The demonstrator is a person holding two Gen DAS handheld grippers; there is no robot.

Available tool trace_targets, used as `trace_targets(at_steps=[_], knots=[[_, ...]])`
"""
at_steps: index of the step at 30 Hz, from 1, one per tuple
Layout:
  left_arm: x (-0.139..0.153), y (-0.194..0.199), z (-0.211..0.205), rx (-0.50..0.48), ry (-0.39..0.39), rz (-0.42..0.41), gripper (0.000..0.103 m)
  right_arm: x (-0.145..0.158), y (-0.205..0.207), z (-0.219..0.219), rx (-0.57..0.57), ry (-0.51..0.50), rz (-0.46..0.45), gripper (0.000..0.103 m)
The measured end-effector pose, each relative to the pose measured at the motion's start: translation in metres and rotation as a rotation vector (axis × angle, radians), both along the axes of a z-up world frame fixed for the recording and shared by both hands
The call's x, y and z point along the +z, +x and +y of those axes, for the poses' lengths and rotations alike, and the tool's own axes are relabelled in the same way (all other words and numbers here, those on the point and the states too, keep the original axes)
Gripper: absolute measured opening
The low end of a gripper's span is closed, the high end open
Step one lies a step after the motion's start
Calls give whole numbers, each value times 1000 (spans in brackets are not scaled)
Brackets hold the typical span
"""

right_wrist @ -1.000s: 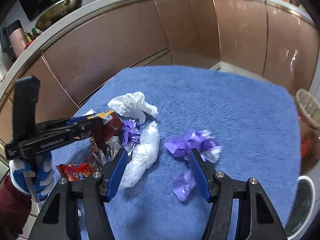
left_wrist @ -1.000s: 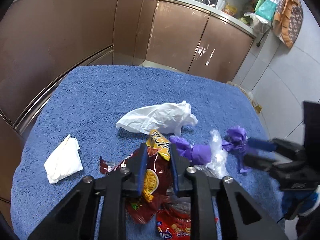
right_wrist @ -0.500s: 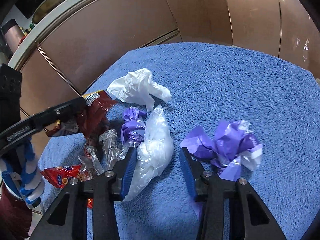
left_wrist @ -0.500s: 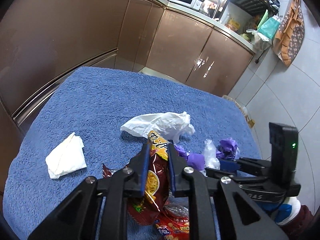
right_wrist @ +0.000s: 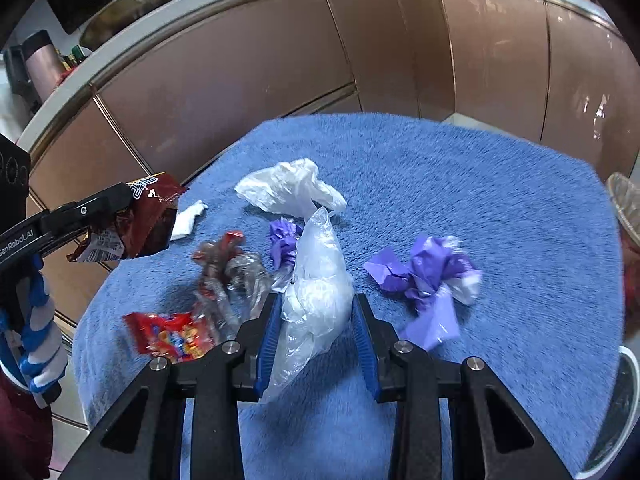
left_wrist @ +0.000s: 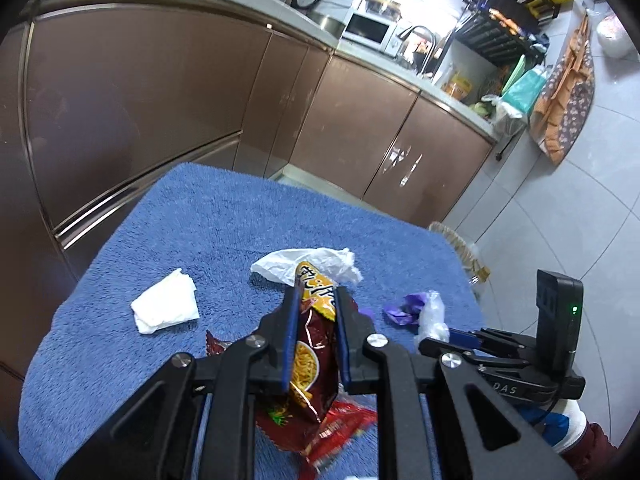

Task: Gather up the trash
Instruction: 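Grasp the brown snack wrapper with the left tool while the right tool grasps the clear plastic bag, then carry both items to the metal bin and open both tools to drop them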

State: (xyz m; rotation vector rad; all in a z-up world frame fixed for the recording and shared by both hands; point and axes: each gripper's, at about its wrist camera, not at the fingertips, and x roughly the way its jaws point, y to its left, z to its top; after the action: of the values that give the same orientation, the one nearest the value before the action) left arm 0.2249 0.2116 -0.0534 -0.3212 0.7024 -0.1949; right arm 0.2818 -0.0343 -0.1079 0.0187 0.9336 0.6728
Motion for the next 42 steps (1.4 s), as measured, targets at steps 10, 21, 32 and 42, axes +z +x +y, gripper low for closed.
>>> trace_targets(at_steps=[10,21,32,42], knots=[[44,-55,-1,-7,-16,-92,16,53,-52,-33,-51,18,-116,33],[95,-123,-17,-45,10,-217,16,104,-125,-73,-142,49,-249,33],[123,-156,-40,-87,17,-278,16,132,-169,-111,-214,83,-344,33],[123,-124,-110,-215,28,-241,16,125,-176,-165,-350,119,-365,33]])
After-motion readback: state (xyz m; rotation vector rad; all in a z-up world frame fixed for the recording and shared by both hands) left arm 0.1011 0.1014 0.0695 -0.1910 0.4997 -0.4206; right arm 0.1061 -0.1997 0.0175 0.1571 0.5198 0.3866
